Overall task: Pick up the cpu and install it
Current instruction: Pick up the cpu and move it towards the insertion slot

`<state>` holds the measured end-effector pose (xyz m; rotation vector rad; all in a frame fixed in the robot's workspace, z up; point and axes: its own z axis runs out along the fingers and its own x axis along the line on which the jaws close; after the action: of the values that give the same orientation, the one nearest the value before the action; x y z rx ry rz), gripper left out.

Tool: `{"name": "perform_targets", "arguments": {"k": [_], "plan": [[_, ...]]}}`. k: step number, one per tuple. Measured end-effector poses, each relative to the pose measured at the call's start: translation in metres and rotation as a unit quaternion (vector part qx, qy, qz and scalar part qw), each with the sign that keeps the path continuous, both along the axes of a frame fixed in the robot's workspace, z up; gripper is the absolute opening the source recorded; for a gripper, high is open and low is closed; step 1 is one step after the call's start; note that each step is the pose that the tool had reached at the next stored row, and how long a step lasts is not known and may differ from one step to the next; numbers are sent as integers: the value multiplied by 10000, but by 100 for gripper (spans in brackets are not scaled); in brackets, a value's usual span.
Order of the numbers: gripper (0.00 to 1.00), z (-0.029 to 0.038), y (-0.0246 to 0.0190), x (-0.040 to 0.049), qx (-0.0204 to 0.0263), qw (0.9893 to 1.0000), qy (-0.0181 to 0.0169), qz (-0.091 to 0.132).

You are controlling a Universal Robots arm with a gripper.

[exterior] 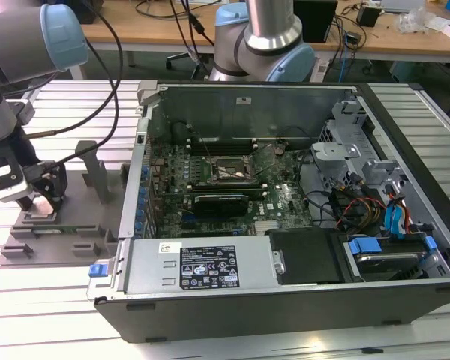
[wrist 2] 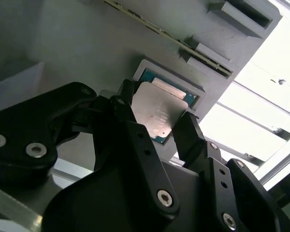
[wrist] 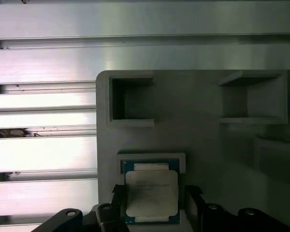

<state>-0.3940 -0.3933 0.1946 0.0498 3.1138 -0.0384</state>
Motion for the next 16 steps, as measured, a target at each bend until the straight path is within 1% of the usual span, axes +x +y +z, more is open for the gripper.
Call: {"name": "perform_targets", "arguments": {"k": [9,12,16], "plan": [[60,-37,0,-9,1,10000,-1,0],[60,-71,0,-9,0,10000,-1,0],[60,-76,0,-9,0,10000,0,0]]}}
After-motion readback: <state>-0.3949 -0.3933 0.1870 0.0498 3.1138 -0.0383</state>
